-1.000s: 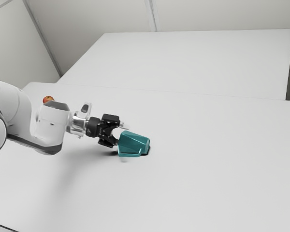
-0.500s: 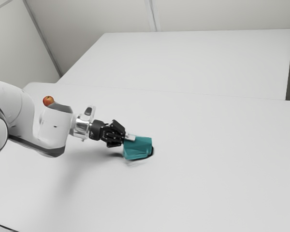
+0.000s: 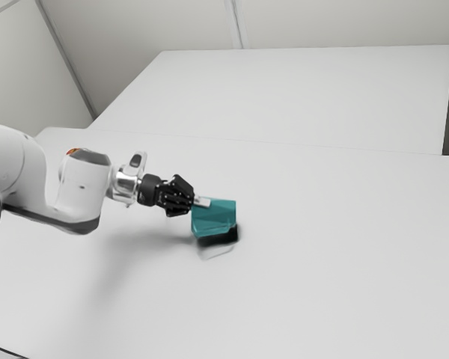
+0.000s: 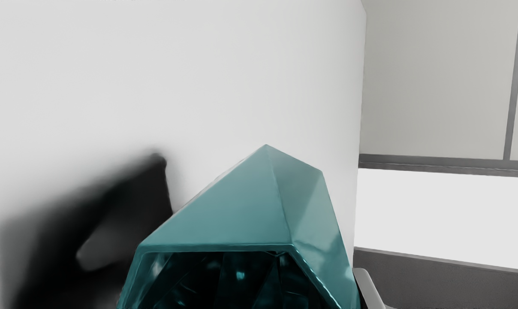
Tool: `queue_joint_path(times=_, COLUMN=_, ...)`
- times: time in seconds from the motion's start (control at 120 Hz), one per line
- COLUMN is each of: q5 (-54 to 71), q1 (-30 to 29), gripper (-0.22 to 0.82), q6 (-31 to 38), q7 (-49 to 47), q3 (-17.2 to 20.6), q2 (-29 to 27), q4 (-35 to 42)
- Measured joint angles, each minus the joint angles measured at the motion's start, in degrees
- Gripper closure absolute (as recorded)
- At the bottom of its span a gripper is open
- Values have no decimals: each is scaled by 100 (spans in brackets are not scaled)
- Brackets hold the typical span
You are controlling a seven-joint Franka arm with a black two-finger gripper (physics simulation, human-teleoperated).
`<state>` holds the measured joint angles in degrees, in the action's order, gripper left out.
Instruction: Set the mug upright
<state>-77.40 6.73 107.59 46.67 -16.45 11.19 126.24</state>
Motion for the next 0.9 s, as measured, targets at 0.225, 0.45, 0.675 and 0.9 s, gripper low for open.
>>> queue_joint_path(times=0.225, q5=1136, q1=13, gripper=75, q6=191, q7=-282, q3=182, q2=-291, q4=-578)
queue_joint_path(times=0.45, q5=4026, q1=5, gripper=75, q6=469, q7=-837, q3=193, q2=-393, q4=-1162)
queue_joint_path(times=0.675, q5=6483, q1=-1, gripper=75, q6=579, q7=-1643, q3=306, q2=-314, q4=-1554)
queue_joint_path(times=0.9, q5=7777, q1=14, gripper=74, q6=1004, q7=-2453, q3=512, q2=-63, q4=-1612)
